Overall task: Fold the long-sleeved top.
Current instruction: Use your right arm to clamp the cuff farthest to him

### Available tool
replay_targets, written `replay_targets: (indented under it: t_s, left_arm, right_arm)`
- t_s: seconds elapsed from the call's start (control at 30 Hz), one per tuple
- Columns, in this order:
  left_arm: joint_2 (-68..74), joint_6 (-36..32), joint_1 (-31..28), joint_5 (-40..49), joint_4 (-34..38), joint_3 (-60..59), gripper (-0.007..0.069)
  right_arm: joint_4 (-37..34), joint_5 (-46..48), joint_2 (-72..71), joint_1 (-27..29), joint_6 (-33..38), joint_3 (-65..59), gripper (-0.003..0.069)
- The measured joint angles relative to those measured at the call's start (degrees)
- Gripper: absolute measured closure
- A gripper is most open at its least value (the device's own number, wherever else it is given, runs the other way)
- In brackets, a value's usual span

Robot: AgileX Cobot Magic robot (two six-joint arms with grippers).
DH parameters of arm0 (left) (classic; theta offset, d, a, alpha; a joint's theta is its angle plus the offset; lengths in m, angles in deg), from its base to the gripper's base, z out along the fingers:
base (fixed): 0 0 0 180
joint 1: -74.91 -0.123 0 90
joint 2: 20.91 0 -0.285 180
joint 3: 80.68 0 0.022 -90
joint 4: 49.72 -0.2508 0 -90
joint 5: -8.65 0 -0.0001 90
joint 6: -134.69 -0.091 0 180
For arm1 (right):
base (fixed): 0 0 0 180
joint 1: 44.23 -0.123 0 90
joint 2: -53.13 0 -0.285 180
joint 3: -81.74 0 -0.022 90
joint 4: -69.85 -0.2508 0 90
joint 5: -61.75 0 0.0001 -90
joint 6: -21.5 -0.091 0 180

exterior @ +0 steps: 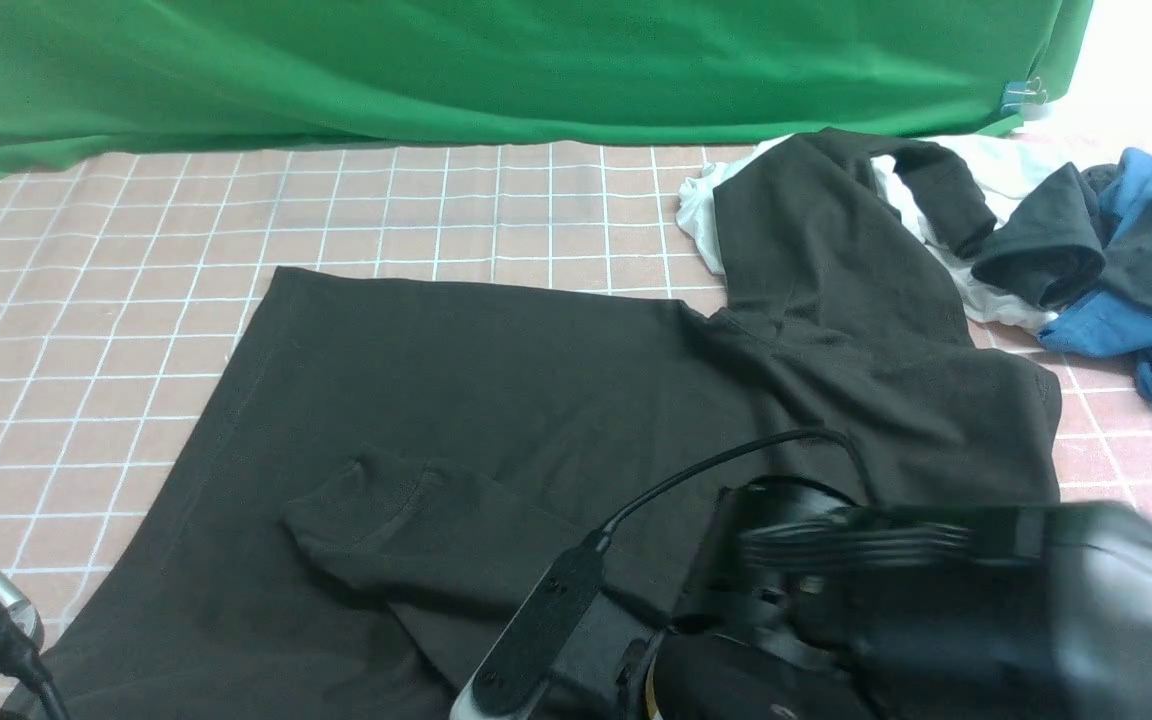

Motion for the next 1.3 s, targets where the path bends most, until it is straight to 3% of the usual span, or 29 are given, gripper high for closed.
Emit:
replay_targets:
  t_s: [0.37,0.4,0.47,0.5,0.57,0.6,0.63,0.67,0.77,0.87,0.93,1.0,1.03,1.17,1.3]
  left_arm:
    - [0.0,0.0,0.0,0.0,0.0,0.0,0.0587]
    - [0.0,0.0,0.0,0.0,0.0,0.0,0.0587]
    - [0.0,0.0,0.0,0.07,0.0,0.0,0.0587]
    - [0.0,0.0,0.0,0.2,0.0,0.0,0.0587]
    - [0.0,0.0,0.0,1.38,-0.64,0.0,0.0587]
    - [0.0,0.0,0.0,1.67,-0.72,0.0,0.0587]
    - [0.0,0.0,0.0,2.41,-1.49,0.0,0.0587]
    - [0.0,0.0,0.0,2.88,-1.86,0.0,0.0587]
    - [0.0,0.0,0.0,3.98,-2.85,-0.01,0.0587]
    - [0.0,0.0,0.0,4.08,-2.85,-0.01,0.0587]
    - [0.0,0.0,0.0,4.25,-2.85,-0.01,0.0587]
    - [0.0,0.0,0.0,4.39,-2.85,-0.01,0.0587]
    - [0.0,0.0,0.0,4.46,-2.85,-0.01,0.0587]
    - [0.0,0.0,0.0,4.72,-3.15,-0.01,0.0587]
    - [0.0,0.0,0.0,5.17,-2.85,-0.01,0.0587]
  right_arm:
    - [-5.73,3.35,-4.21,-1.49,2.4,0.0,0.0599]
    - [-5.84,3.35,-4.21,-1.49,2.4,0.0,0.0577]
    - [-6.76,3.9,-4.21,-1.49,2.4,0.0,0.0449]
    - [-6.85,3.96,-4.21,-1.49,2.4,0.0,0.0449]
    - [-7.38,5.99,-4.27,-1.49,2.71,0.0,0.0243]
    - [-7.38,6.23,-4.27,-1.49,2.85,0.0,0.023]
    - [-7.33,7.33,-4.64,-1.49,3.28,0.0,0.0149]
    - [-7.33,8.12,-5.03,-1.49,3.47,0.0,0.0118]
    - [-6.14,9.05,-7.74,-1.02,3.58,0.0,0.0097]
    - [-2.11,9.38,-10.66,0.38,1.66,0.0,0.0151]
    - [5.37,11.25,-13.7,4.01,-2.67,0.0,0.0228]
    - [7.61,11.94,-14.33,6.14,-4.0,0.0,0.0244]
    - [9.57,12.49,-14.8,9.96,-5.26,0.0,0.0257]
    - [10.93,11.4,-14.93,23.39,-6.91,0.0,0.026]
    - [10.48,6.63,-14.93,37.53,-7.73,0.0,0.0208]
